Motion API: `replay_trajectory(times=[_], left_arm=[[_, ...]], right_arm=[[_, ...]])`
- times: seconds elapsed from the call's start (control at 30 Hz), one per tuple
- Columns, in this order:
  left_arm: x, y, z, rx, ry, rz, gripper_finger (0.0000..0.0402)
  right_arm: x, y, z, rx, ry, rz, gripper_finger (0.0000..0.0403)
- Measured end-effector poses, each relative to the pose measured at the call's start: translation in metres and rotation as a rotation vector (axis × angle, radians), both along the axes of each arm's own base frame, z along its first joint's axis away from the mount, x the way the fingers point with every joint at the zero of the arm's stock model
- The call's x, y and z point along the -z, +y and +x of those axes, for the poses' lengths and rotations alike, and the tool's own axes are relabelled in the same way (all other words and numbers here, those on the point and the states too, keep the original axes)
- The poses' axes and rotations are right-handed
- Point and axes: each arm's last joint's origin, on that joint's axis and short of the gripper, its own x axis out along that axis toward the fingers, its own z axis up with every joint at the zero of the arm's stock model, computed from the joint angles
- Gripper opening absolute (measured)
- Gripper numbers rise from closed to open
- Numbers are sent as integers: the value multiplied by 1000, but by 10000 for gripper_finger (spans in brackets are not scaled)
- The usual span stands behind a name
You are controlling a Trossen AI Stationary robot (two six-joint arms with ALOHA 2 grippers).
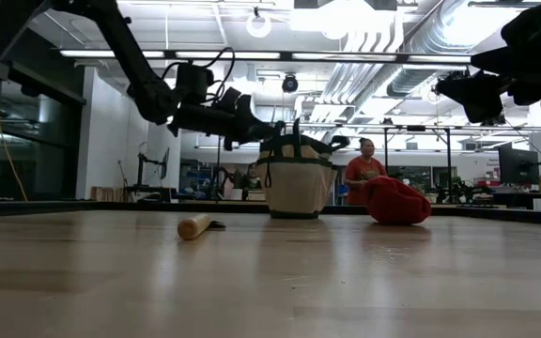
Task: Pick & Place Garden tools in Gardening bag
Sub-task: Put the brown trowel into the gardening bag
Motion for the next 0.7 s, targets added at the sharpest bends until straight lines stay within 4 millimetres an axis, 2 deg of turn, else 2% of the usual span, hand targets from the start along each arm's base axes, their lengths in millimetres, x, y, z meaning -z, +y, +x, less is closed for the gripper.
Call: replay_trajectory(times=[0.2, 0.37, 0.7], left_arm=[[-11, 0, 6, 42, -28, 26, 74], [-11, 0, 6, 62, -24, 22, 74], [8, 1, 13, 82, -44, -62, 74]], right_arm=[[0, 0, 0, 0, 0, 0, 311], [0, 0, 0, 0, 1, 0, 311], [0, 0, 0, 0, 0, 0, 311]])
